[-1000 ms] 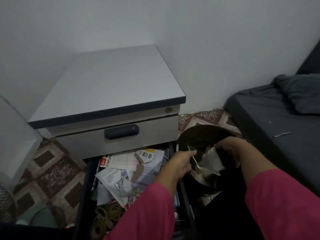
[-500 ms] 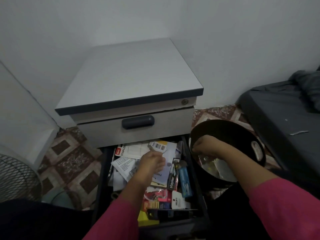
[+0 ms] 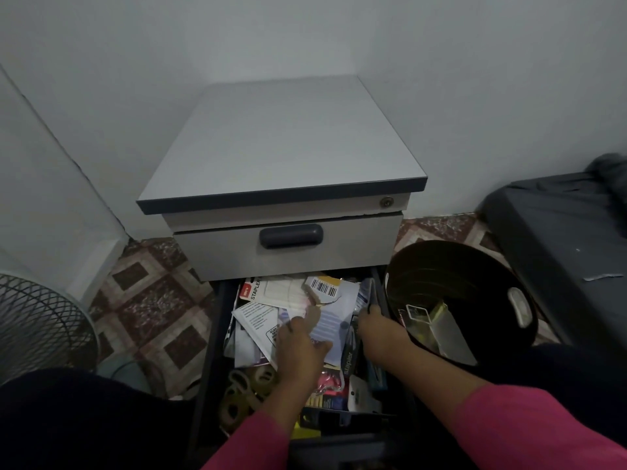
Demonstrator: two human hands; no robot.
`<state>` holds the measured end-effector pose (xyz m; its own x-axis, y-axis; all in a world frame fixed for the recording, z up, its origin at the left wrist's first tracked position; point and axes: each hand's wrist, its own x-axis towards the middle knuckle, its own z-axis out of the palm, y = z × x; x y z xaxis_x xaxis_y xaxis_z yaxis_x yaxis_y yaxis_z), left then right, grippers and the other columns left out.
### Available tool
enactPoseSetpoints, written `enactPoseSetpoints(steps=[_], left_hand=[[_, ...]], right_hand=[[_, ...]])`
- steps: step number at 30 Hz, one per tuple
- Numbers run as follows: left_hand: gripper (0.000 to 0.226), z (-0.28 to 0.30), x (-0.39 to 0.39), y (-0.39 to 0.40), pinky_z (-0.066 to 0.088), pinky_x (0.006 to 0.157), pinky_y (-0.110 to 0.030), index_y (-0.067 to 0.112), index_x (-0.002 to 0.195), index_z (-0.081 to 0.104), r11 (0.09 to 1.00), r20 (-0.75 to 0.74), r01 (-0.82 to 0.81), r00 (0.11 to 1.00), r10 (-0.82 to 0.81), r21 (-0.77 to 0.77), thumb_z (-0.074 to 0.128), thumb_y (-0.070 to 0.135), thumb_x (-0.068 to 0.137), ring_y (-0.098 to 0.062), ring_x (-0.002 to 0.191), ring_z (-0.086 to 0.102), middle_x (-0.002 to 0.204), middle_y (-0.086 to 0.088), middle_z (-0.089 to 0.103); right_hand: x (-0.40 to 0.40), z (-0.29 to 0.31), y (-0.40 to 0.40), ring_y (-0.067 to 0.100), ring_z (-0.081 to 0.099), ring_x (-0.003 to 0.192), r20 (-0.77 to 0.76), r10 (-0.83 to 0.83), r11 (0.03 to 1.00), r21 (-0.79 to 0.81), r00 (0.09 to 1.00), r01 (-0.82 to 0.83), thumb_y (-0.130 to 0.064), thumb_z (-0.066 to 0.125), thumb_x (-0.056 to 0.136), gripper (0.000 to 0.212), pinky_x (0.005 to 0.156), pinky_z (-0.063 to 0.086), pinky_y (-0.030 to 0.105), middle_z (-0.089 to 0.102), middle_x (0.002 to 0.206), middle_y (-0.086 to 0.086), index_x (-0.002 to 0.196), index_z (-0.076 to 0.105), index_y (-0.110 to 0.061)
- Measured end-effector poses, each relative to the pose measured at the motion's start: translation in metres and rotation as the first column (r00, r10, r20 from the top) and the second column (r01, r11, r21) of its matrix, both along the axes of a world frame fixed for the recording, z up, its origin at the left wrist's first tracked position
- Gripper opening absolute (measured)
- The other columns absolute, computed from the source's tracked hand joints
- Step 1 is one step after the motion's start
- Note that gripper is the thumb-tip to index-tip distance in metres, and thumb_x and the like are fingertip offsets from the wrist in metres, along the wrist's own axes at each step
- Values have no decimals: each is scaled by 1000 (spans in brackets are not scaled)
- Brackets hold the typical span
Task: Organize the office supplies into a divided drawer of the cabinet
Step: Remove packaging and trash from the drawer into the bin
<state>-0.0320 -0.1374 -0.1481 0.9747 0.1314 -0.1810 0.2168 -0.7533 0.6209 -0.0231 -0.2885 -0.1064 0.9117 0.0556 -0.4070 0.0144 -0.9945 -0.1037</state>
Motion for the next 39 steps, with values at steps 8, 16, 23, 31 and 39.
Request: enactPoseSetpoints(steps=[8,16,23,31,39], left_hand=[[51,-5,6,3,48,74,-31,11,104,47,992,-63,-42,997,34,-119,82,14,67,-24,99,54,110,-7,52],[28,-2,11,14,51,70,-30,13,79,54,917,-254,-187,962,99,-352,70,-8,71,-23,80,61,83,-7,62],[56,1,10,12,49,72,-30,10,119,51,958,-228,-122,972,61,-261,72,4,68,-28,99,59,110,-11,57],[44,7,9,20,40,56,-22,5,109,47,855,-276,-213,957,87,-472,69,-9,73,-16,75,54,93,-8,55],[30,19,20,38,42,59,-25,-2,101,56,733,-235,-283,957,171,-618,60,-16,74,-21,76,58,89,-14,60]], right_hand=[[8,-4,-2,29,57,109,-2,21,1000,-8,1000,-21,-22,61,90,52,86,50,36,35,136,13,137,43,-9],[5,-1,0,25,57,107,-59,62,997,59,996,-58,-50,71,75,64,84,51,37,53,121,6,123,44,-17],[5,7,4,22,57,101,-120,-32,980,189,992,55,-29,68,80,42,84,51,37,58,113,4,114,47,-18],[15,26,-7,19,57,99,-136,-228,896,358,964,263,-21,67,81,29,81,51,30,59,112,2,110,62,-20],[16,34,-19,24,57,101,-179,-299,825,445,937,348,-21,65,85,41,81,56,36,54,124,9,124,57,-12]])
